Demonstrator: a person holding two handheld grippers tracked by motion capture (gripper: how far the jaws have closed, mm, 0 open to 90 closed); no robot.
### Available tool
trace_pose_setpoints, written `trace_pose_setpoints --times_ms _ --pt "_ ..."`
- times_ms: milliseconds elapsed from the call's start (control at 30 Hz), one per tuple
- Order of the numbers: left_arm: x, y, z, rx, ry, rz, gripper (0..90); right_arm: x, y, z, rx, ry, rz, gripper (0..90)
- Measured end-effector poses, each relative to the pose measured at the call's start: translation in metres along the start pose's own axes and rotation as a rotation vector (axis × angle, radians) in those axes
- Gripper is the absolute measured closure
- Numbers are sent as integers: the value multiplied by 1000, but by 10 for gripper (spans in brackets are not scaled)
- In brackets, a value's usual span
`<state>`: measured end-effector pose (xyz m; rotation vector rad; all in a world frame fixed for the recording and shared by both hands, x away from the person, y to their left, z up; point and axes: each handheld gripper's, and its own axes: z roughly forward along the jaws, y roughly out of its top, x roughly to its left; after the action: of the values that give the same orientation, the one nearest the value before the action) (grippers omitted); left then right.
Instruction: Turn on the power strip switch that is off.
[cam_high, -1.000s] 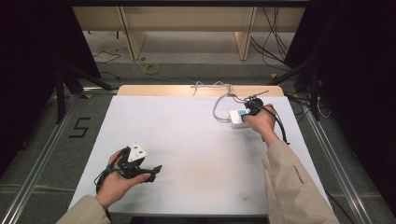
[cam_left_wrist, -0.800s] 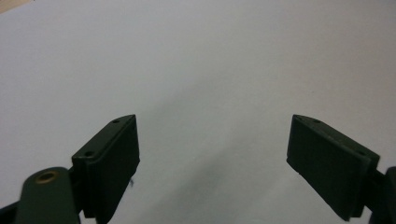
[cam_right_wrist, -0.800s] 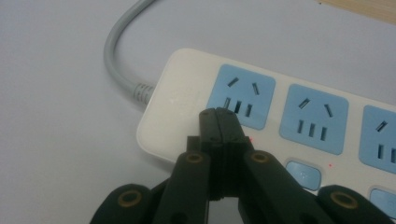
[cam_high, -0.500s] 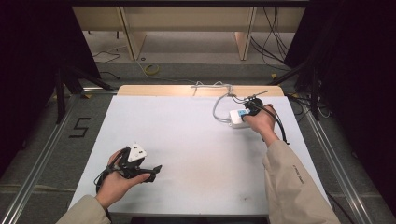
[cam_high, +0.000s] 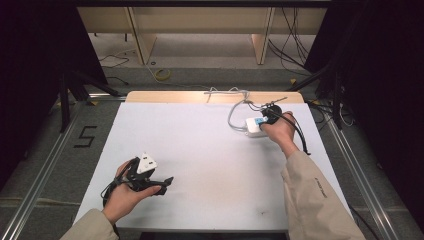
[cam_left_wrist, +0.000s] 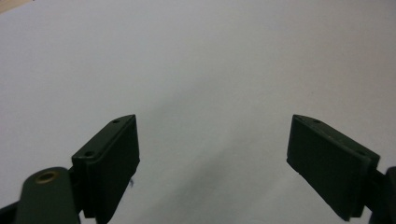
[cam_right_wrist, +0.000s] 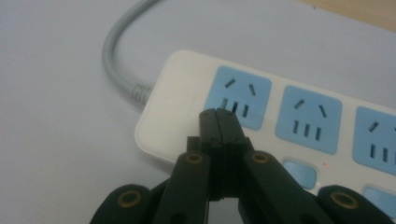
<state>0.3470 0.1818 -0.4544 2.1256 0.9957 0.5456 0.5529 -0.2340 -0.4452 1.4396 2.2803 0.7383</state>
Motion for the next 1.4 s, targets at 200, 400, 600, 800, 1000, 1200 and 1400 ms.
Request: trace_pose_setpoints --times_ms 200,400,600,800,1000,1200,1400 --pt "0 0 0 0 0 0 167 0 0 0 0 -2 -5 900" --pt "0 0 0 0 0 -1 168 -1 -1 -1 -5 -11 -10 900" --pt "0 0 0 1 1 -2 168 -4 -3 -5 -29 -14 -6 900" --pt "0 0 0 0 1 -3 168 -3 -3 -9 -43 -9 -7 884" --pt "0 0 0 -3 2 -5 168 -1 -4 -12 -51 -1 -13 881" --pt "0 0 0 1 2 -3 168 0 -8 -14 -59 2 -13 872" --pt "0 0 0 1 4 -3 168 0 -11 -18 -65 6 -12 861"
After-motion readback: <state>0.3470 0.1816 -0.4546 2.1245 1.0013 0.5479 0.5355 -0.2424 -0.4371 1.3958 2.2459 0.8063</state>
